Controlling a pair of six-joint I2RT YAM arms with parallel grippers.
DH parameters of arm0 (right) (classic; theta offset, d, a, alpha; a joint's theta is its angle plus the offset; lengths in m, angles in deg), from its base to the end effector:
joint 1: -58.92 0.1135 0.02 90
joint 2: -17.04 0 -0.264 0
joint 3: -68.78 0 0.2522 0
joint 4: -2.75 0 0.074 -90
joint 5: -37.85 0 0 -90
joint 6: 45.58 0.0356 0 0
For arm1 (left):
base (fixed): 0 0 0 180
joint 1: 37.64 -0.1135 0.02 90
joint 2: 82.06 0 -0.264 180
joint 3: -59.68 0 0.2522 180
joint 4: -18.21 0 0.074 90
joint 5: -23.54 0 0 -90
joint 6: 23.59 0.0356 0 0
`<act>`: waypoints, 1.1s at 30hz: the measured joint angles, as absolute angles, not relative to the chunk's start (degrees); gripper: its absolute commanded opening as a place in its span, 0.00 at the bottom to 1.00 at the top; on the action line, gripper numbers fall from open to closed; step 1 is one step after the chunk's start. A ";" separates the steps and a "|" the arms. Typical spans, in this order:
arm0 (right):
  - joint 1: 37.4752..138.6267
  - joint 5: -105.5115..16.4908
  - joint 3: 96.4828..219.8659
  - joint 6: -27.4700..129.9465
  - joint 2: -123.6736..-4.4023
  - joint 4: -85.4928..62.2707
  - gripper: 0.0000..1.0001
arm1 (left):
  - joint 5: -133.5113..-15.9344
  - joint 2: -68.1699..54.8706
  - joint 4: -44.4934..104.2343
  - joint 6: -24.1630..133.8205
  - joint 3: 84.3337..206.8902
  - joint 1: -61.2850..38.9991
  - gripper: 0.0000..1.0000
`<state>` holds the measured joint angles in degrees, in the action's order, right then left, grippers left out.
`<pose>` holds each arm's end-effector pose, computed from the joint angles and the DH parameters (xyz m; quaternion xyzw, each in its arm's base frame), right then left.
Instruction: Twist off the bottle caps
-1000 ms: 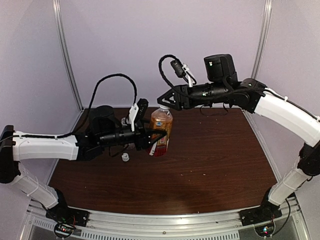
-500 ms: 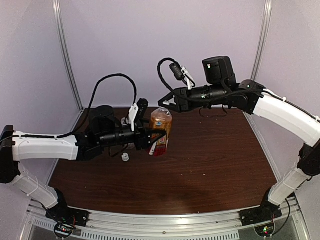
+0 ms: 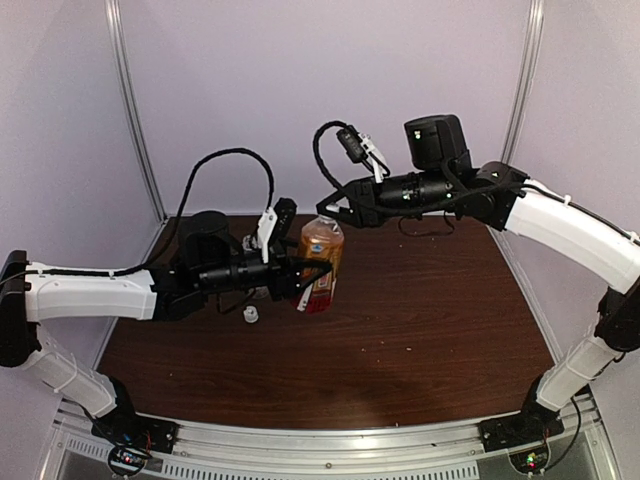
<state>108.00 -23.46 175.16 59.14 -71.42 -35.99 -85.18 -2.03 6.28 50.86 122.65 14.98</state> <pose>0.2171 0.2766 0.4176 -0.3700 0.7204 0.4638 0.3592 0.1868 -0.2633 0.2899 0.3355 0.6556 -0.4725 0.4841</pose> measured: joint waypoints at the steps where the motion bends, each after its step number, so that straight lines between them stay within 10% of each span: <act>1: 107.98 -23.07 175.16 58.58 -71.40 -35.92 0.05 | -85.55 -2.03 6.15 50.86 122.65 14.93 0.18; 25: 105.93 9.12 179.64 31.10 -71.05 -42.78 0.16 | -112.55 -0.58 -4.58 46.55 123.20 14.58 0.18; 33: 105.93 5.65 179.68 34.49 -70.35 -42.15 0.53 | -110.69 -0.67 -1.52 47.91 124.77 14.52 0.18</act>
<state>105.93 5.65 179.68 34.49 -70.35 -42.15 -110.69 -0.67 -1.52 47.91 124.77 14.52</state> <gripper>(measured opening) 0.374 0.506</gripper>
